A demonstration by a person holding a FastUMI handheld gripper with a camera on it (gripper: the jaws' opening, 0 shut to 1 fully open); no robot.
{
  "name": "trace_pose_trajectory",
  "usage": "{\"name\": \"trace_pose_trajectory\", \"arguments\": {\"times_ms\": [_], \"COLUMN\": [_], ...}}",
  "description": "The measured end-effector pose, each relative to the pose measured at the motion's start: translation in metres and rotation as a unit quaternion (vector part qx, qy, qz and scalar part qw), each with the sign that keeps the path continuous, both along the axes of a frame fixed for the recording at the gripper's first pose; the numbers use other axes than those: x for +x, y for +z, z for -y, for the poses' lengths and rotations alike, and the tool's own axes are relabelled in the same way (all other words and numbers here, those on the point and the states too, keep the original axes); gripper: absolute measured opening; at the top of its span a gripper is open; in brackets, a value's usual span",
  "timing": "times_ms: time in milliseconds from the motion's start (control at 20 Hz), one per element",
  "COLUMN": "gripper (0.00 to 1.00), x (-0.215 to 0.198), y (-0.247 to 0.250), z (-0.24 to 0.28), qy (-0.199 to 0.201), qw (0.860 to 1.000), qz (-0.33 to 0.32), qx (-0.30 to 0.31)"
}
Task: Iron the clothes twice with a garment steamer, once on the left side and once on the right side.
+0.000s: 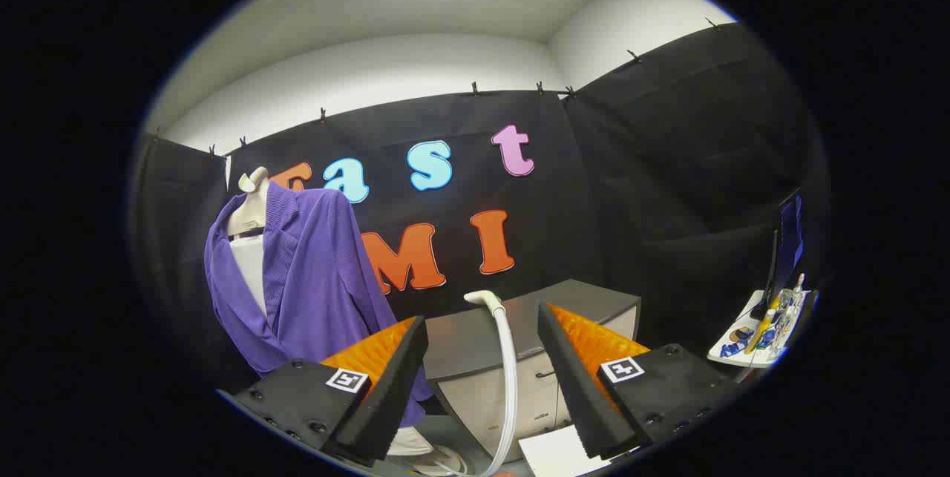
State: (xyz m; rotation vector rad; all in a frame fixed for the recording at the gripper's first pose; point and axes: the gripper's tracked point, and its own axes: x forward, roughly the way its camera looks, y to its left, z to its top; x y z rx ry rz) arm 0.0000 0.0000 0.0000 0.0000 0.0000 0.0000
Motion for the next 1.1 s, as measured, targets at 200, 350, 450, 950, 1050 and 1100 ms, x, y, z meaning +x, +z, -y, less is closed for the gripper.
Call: {"name": "trace_pose_trajectory", "arguments": {"times_ms": [200,350,450,950,1050,1100], "gripper": [0.98,0.98,0.98,0.98,0.98,0.98], "x": [0.001,0.003,0.004,0.007,0.012,0.016], "y": [0.001,0.002,0.001,-0.004,-0.005,-0.006], "z": [0.0,0.001,0.0,0.011,0.008,0.008], "qy": [0.002,0.001,0.001,-0.008,-0.004,-0.003], "qw": [1.0,1.0,1.0,1.0,1.0,1.0], "qz": [0.001,0.003,0.002,-0.003,-0.004,-0.006], "qx": [0.003,0.0,-0.001,-0.008,-0.006,-0.009]}}
